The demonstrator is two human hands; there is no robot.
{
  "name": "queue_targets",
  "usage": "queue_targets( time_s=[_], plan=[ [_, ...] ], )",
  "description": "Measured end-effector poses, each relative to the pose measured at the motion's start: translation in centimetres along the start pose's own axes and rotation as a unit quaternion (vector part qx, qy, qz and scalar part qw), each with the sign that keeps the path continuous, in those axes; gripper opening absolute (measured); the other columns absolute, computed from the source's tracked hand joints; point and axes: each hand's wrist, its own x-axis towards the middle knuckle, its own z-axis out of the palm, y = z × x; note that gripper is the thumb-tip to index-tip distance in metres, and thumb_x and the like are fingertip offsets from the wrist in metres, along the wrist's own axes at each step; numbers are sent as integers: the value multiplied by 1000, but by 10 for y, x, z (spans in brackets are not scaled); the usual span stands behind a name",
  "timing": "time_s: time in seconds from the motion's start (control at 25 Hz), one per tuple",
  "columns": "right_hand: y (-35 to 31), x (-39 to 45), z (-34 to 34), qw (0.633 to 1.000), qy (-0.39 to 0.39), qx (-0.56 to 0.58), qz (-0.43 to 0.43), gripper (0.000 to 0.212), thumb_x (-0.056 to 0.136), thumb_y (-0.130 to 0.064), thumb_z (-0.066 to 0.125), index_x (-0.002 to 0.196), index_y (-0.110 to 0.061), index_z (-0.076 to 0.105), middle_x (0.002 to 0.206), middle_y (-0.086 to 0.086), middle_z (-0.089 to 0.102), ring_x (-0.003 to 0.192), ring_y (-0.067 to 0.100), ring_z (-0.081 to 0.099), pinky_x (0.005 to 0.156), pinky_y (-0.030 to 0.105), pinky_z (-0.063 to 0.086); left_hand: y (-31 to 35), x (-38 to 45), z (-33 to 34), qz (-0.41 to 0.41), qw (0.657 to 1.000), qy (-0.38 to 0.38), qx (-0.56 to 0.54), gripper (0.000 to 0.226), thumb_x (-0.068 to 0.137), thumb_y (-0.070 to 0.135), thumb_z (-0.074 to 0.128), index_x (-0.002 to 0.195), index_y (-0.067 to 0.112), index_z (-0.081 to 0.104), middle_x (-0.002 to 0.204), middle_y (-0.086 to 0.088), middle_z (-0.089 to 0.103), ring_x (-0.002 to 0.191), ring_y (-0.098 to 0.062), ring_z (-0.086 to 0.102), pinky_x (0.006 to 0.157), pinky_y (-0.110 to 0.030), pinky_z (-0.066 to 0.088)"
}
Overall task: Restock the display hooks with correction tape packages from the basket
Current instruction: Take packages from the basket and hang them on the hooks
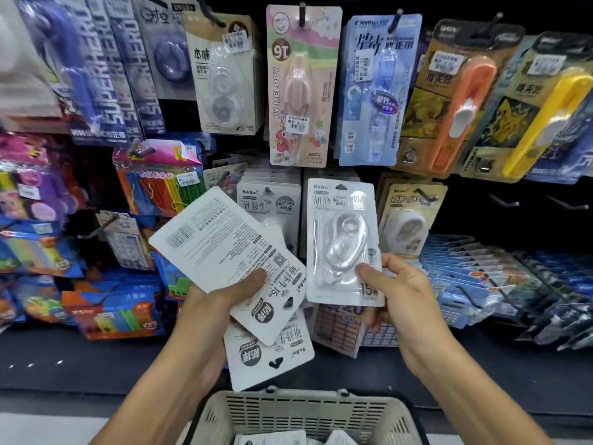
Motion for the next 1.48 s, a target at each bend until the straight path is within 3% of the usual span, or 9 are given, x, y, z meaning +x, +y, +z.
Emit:
queue_targets(
  time_s=[0.24, 0.44, 0.6, 0.76, 0.84, 0.92, 1.0, 1.16, 1.48],
  plan=[
    [4, -3, -4, 999, 38, -7, 32, 13, 94, -25, 69, 106, -25, 66, 56, 0, 61, 39, 12, 45, 36, 23, 36, 0, 4, -5, 33, 999, 2, 41, 47, 64, 5, 80, 107, 19, 72, 103, -4, 80, 88, -26, 78, 63, -39, 63],
    [13, -5, -2, 968, 5, 148, 205, 58, 79, -15, 78, 129, -21, 49, 117, 18, 71, 72, 32, 76, 51, 36, 59, -7, 5, -9, 185, 933, -35, 308, 77, 75, -3, 84, 112, 58, 54, 101, 30, 71, 93, 8, 69, 69, -8, 53],
    [8, -8, -3, 929, -207, 131, 277, 62, 84, -62, 66, 117, -10, 72, 115, 18, 74, 92, 37, 75, 62, 43, 62, -10, 1, -6, 409, 724, -196, 520, 74, 64, -19, 74, 122, 26, 66, 122, 8, 65, 113, -9, 63, 91, -18, 49],
    [16, -11, 4, 945, -222, 89, 222, 27, 72, -18, 83, 96, -12, 73, 93, 10, 74, 74, 20, 72, 58, 29, 57, -14, 3, -5, 510, 572, -159, 623, 89, 46, -15, 85, 124, 21, 63, 127, 4, 70, 126, -28, 58, 102, -41, 36],
    [21, -11, 7, 956, -196, 134, 174, 20, 70, -9, 81, 85, -17, 71, 89, 8, 74, 71, 17, 71, 59, 26, 56, -16, -2, -4, 491, 638, -14, 593, 84, 62, 5, 91, 133, 27, 52, 144, 0, 57, 138, -26, 44, 108, -43, 28],
    [22, -12, 12, 961, -175, 172, 124, 17, 71, -14, 81, 83, -23, 72, 94, 8, 75, 74, 17, 71, 61, 29, 56, -13, -3, -2, 345, 811, 118, 457, 77, 81, 24, 83, 143, 39, 39, 156, 4, 40, 143, -19, 37, 109, -36, 31],
    [24, -13, 15, 966, -155, 188, 80, 19, 68, -18, 85, 80, -26, 73, 96, 8, 75, 76, 17, 71, 60, 31, 58, -4, -2, 3, 101, 982, 53, 150, 51, 93, 31, 69, 139, 38, 48, 147, 4, 55, 126, -17, 58, 96, -32, 46],
    [29, -19, 25, 983, -133, 118, 52, 21, 77, -25, 74, 96, -19, 68, 101, 11, 76, 82, 19, 70, 67, 31, 58, -13, -4, 6, -57, 989, -134, -36, 46, 90, 36, 58, 135, 28, 61, 126, -5, 73, 106, -26, 74, 79, -39, 63],
    [24, -30, 35, 993, -104, 60, -20, 16, 96, -35, 56, 108, -34, 66, 97, 5, 76, 69, 21, 70, 50, 36, 58, -13, 4, 5, 3, 994, -49, -96, 38, 75, 22, 73, 113, 16, 75, 116, -13, 76, 99, -26, 76, 79, -42, 64]
  ],
)
